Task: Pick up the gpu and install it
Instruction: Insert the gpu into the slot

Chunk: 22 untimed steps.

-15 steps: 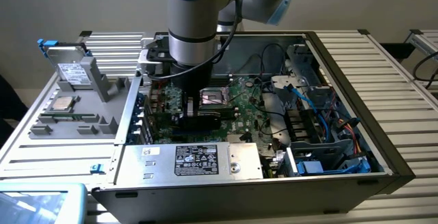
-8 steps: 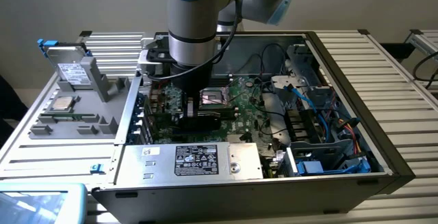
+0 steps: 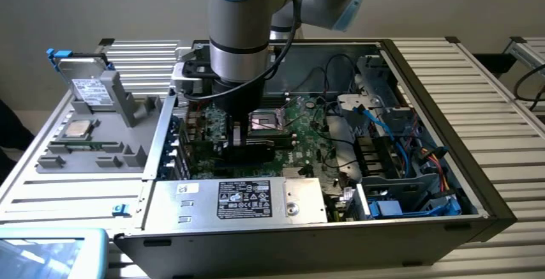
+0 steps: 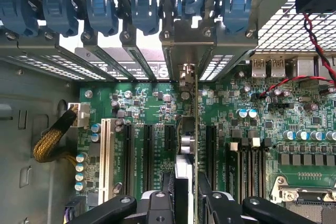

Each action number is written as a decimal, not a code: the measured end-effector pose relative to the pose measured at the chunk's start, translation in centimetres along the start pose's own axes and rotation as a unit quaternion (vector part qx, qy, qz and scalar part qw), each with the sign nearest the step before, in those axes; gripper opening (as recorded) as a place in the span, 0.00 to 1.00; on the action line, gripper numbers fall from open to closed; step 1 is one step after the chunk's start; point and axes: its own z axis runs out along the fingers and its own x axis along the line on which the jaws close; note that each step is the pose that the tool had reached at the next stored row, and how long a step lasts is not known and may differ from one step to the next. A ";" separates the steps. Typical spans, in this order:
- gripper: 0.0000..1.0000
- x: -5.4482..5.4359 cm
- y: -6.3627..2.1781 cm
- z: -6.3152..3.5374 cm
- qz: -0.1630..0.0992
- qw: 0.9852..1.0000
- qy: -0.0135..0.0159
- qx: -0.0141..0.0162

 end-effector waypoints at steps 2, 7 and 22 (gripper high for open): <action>0.28 0.0 0.00 0.00 0.000 1.000 0.000 0.000; 0.28 0.0 -0.01 0.07 0.000 1.000 0.000 0.000; 0.28 0.0 -0.02 0.25 0.004 1.000 0.000 0.000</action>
